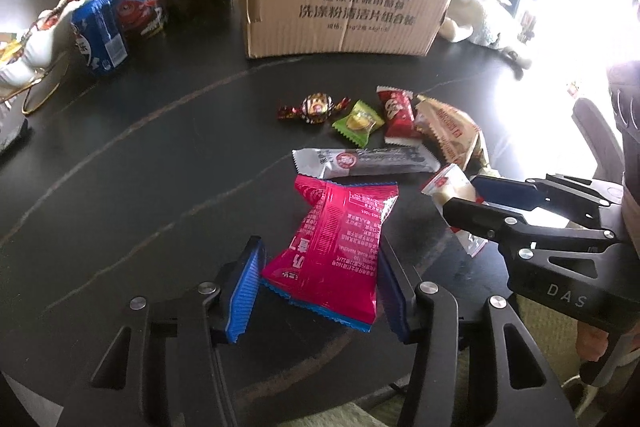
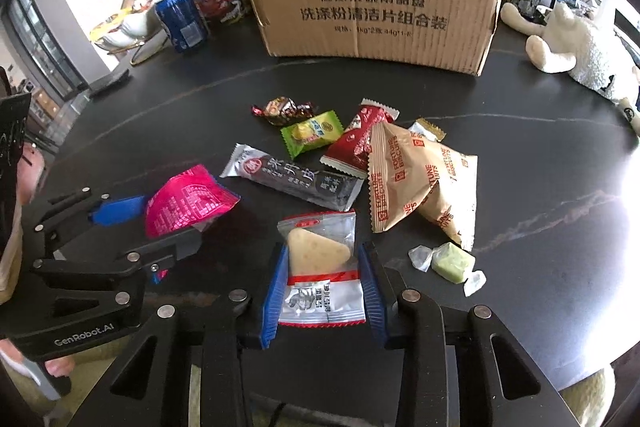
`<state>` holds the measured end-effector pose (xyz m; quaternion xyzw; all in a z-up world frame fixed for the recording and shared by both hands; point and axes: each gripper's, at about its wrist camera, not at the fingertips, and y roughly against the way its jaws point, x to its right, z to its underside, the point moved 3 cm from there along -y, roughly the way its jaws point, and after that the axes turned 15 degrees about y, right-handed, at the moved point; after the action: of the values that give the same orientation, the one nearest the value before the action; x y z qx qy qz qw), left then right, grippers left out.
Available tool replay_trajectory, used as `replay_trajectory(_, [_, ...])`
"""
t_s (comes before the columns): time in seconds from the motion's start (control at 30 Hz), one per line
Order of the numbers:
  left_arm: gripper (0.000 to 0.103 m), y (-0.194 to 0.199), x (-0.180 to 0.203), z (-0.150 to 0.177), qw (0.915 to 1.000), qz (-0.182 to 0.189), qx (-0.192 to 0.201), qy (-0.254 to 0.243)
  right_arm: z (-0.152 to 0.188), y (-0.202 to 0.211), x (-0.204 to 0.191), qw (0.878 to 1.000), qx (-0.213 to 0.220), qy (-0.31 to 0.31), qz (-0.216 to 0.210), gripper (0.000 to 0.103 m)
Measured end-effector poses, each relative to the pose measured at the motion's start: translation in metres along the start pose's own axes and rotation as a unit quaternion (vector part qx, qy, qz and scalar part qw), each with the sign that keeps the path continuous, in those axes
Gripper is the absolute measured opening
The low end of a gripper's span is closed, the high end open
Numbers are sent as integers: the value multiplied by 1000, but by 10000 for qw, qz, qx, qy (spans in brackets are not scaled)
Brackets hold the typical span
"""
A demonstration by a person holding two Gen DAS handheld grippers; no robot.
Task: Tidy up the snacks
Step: 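Carry both packets into the cardboard box and open both tools to drop them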
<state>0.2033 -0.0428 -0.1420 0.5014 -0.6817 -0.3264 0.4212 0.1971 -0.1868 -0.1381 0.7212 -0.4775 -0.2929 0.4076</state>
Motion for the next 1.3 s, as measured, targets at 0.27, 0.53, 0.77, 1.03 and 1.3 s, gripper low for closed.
replay_trajectory(0.27, [53,31,8,-6,9992,20,394,-8,-2,25,0,9994,342,-17,18,37])
replay_trajectory(0.53, [53,61,22,-19,9967,107,805,-46,-14,57,4,9966,802,24,187,37])
replay_trajectory(0.77, [53,86,36,-38,9927,130,1190,-179,-29,84,14,9924,1183,13,332,37])
replay_trajectory(1.03, [53,112,49,-65,9867,225,1598,-199,-54,113,26,9857,1622,-23,465,37])
replay_trajectory(1.3, [53,126,57,-99,9829,331,1807,-122,-82,127,41,9812,1841,-43,580,37])
